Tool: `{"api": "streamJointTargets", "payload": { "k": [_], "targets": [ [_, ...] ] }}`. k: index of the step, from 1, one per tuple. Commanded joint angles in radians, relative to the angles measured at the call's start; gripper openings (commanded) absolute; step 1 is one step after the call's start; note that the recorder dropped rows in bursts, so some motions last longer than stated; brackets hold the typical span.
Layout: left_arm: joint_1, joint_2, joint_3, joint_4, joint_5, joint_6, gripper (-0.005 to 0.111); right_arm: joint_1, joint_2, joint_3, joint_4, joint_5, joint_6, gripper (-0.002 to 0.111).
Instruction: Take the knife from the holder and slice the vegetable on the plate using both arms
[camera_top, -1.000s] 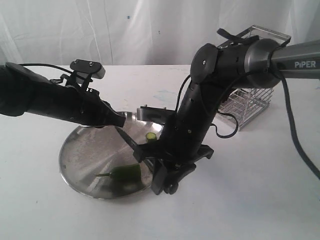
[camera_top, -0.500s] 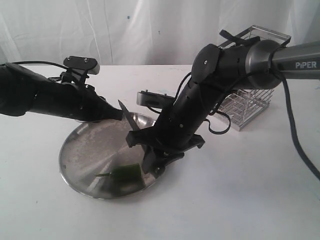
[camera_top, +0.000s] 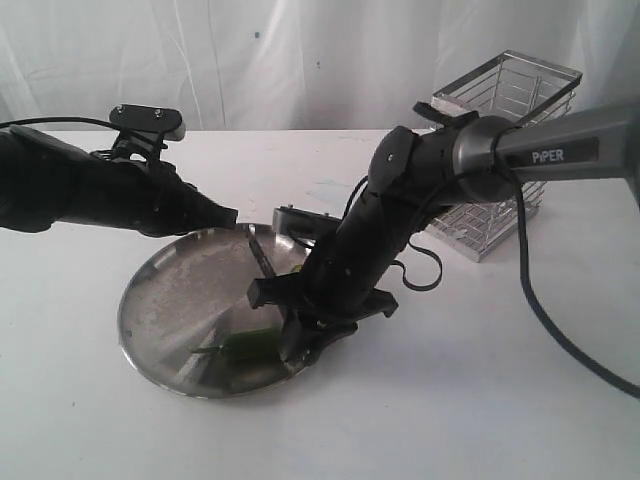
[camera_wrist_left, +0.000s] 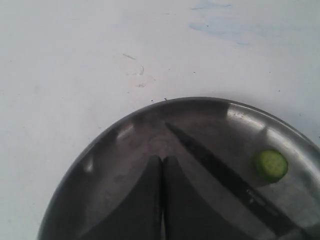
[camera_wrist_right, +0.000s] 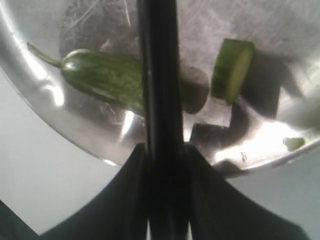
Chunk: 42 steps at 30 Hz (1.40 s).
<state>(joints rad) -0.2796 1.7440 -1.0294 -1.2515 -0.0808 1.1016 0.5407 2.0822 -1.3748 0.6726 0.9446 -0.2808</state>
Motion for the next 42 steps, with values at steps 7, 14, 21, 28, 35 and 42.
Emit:
{"api": "streamJointTargets", "payload": {
  "k": [7,14,21,28,35,42],
  "targets": [
    [0.000,-0.039,0.006,-0.019,0.053,-0.003,0.000,-0.008,-0.034,-0.037,-0.055,0.076,-0.007,0.031],
    [0.000,-0.206,0.029,-0.017,0.068,0.076,0.000,-0.024,-0.177,-0.030,-0.483,0.079,0.128,0.030],
    [0.000,-0.291,0.194,-0.085,-0.117,0.075,0.000,-0.024,-0.307,0.089,-0.673,0.029,0.195,0.000],
    [0.000,-0.502,0.376,-0.152,-0.269,0.104,0.000,-0.061,-0.495,0.355,-0.666,-0.301,0.195,0.000],
    [0.000,-0.787,0.522,-0.268,-0.181,0.107,0.000,-0.187,-0.769,0.642,-0.531,-0.677,0.237,0.000],
    [0.000,-0.968,0.591,-0.285,-0.177,0.107,0.000,-0.190,-1.182,0.820,-0.542,-0.889,0.227,0.000]
  ]
}}
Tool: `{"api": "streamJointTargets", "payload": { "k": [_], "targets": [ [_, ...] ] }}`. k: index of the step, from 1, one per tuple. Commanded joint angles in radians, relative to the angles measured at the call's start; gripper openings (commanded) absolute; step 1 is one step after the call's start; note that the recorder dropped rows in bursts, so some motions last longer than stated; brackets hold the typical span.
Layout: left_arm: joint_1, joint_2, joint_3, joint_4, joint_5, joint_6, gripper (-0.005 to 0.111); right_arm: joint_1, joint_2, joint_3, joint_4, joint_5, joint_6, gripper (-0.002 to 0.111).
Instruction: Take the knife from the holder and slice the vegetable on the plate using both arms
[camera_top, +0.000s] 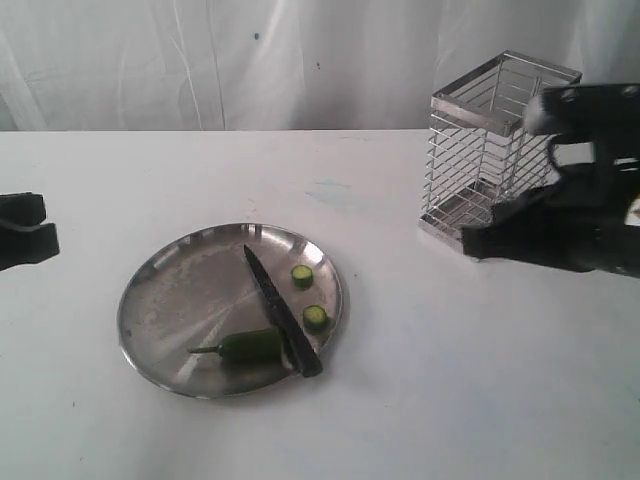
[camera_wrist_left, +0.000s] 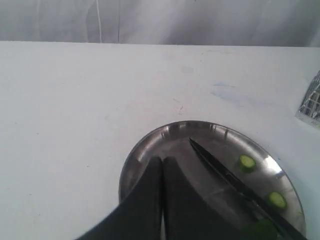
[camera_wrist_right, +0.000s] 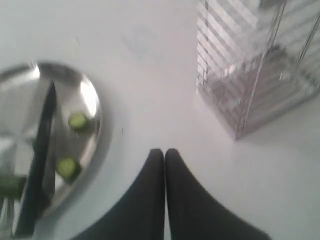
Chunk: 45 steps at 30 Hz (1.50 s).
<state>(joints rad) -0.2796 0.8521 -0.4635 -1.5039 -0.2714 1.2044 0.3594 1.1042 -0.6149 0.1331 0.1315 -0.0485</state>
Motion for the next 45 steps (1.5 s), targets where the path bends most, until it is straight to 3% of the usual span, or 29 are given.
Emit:
{"api": "streamJointTargets", "payload": {
  "k": [1,10,19,21,28,31,37,41,45],
  "targets": [
    [0.000,-0.090,0.025,-0.031,0.011,0.004,0.000,-0.008,-0.262,0.066,-0.003,-0.074,-0.005,0.000],
    [0.000,-0.108,0.025,-0.024,-0.007,0.004,0.000,-0.008,-0.632,0.071,-0.003,-0.041,-0.001,0.000],
    [0.000,-0.108,0.025,-0.024,-0.020,0.004,0.000,-0.012,-0.842,0.071,-0.003,-0.043,-0.001,0.000],
    [0.000,-0.108,0.025,-0.024,-0.020,0.004,0.000,-0.074,-0.893,0.071,0.003,-0.030,-0.001,0.000],
    [0.000,-0.108,0.025,-0.024,-0.033,0.004,0.000,-0.520,-1.032,0.071,0.004,-0.095,0.005,0.000],
    [0.000,-0.108,0.025,-0.024,-0.033,0.004,0.000,-0.588,-1.097,0.071,0.006,-0.088,0.011,0.000],
    [0.000,-0.108,0.022,-0.026,-0.031,0.004,0.000,-0.590,-1.104,0.131,0.008,-0.095,0.008,0.000],
    [0.000,-0.108,0.022,-0.025,-0.033,0.004,0.000,-0.538,-1.104,0.299,-0.007,-0.132,0.023,0.000],
    [0.000,-0.108,0.022,-0.024,-0.033,0.004,0.000,-0.436,-1.104,0.524,-0.105,-0.138,0.198,0.000]
  ]
}}
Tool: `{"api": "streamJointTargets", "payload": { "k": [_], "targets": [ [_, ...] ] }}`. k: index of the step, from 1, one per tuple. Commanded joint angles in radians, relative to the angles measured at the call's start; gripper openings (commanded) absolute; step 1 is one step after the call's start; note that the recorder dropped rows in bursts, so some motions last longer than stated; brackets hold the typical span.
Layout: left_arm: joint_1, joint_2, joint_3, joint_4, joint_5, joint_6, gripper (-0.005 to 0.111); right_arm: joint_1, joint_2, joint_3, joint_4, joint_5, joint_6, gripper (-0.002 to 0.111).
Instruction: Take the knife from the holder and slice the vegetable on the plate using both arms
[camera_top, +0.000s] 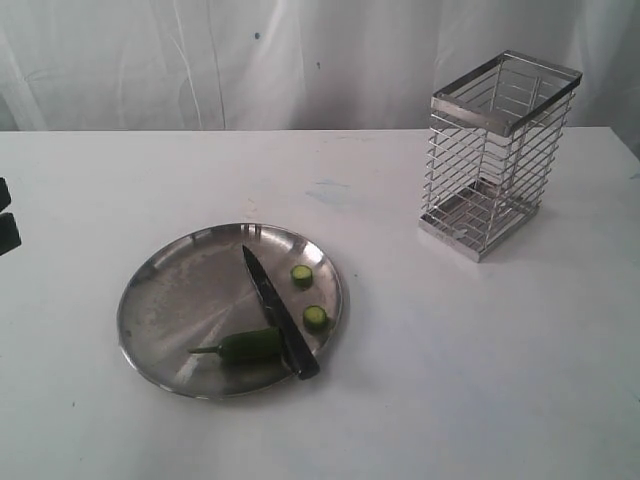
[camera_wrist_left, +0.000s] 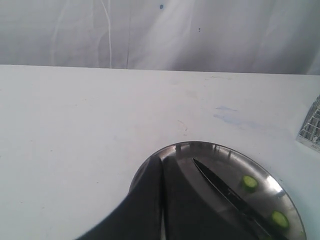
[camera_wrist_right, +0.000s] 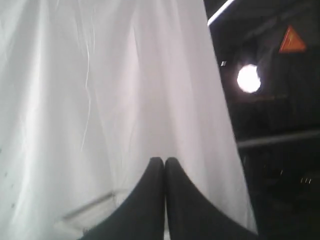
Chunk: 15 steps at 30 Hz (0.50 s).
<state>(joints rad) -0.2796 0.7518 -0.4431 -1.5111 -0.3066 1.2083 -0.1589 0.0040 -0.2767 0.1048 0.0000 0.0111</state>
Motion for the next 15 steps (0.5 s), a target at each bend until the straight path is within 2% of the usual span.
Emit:
{"api": "streamJointTargets", "payload": {
  "k": [1,3,4,5,6,8,15],
  "targets": [
    [0.000,-0.007,0.002,-0.017,0.002,0.000,0.000,0.102,-0.004,0.231,-0.078,-0.007,0.159,0.000],
    [0.000,-0.007,0.002,-0.017,0.002,0.000,0.000,0.145,-0.004,0.277,-0.075,0.022,0.176,0.000],
    [0.000,-0.007,0.002,-0.017,0.002,0.000,0.000,0.157,-0.004,0.277,-0.075,0.215,0.176,0.000],
    [0.000,-0.007,0.002,-0.017,0.000,0.000,0.000,0.170,-0.004,0.277,-0.075,0.310,0.162,0.000],
    [0.000,-0.007,0.000,-0.022,0.004,0.000,0.000,0.182,-0.004,0.277,-0.083,0.339,0.034,0.000],
    [0.000,-0.007,0.000,-0.022,0.003,0.000,0.000,0.179,-0.004,0.277,-0.083,0.335,-0.034,0.000],
    [0.000,-0.007,0.000,-0.022,0.003,0.000,0.000,0.179,-0.004,0.277,-0.034,0.335,-0.034,0.000]
  ]
}}
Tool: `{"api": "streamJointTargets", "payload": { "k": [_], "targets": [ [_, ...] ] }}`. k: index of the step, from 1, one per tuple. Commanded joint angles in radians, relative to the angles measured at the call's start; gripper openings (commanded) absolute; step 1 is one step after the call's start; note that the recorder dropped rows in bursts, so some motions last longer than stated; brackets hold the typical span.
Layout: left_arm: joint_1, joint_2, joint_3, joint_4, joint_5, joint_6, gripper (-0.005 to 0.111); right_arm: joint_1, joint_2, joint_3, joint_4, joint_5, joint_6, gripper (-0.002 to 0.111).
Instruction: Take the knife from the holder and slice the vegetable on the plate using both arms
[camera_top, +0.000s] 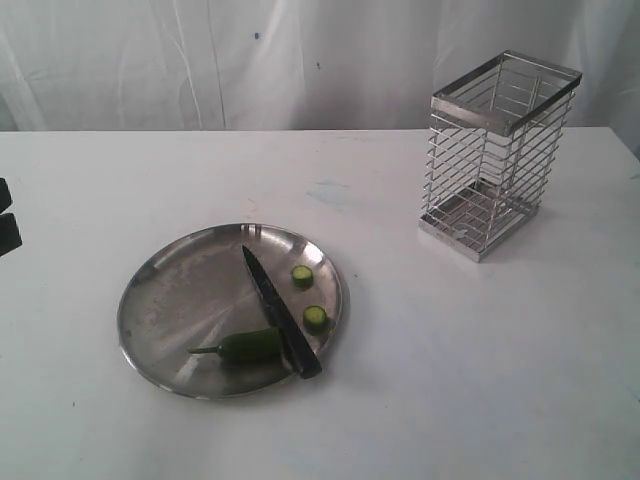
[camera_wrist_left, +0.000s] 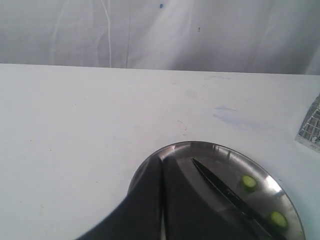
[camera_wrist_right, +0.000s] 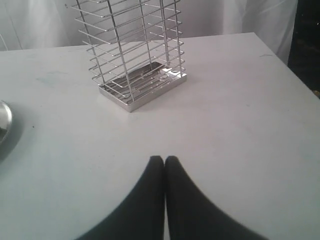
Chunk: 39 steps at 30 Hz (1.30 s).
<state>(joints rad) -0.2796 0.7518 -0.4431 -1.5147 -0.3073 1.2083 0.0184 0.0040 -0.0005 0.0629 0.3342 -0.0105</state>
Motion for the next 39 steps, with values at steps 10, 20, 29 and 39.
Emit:
{"api": "streamJointTargets", "payload": {
  "k": [10,20,29,39],
  "targets": [
    [0.000,-0.007,0.000,-0.018,0.004,0.000,0.000,0.002,-0.004,0.001,0.014,0.001,-0.013,0.000],
    [0.053,-0.027,0.000,-0.018,0.035,0.000,0.000,0.002,-0.004,0.001,0.016,0.001,-0.013,0.000],
    [0.221,-0.373,0.000,-0.018,0.031,0.002,0.000,0.002,-0.004,0.001,0.016,0.001,-0.013,0.000],
    [0.257,-0.689,0.000,-0.018,-0.014,0.002,0.000,0.002,-0.004,0.001,0.016,0.001,-0.013,0.000]
  ]
}}
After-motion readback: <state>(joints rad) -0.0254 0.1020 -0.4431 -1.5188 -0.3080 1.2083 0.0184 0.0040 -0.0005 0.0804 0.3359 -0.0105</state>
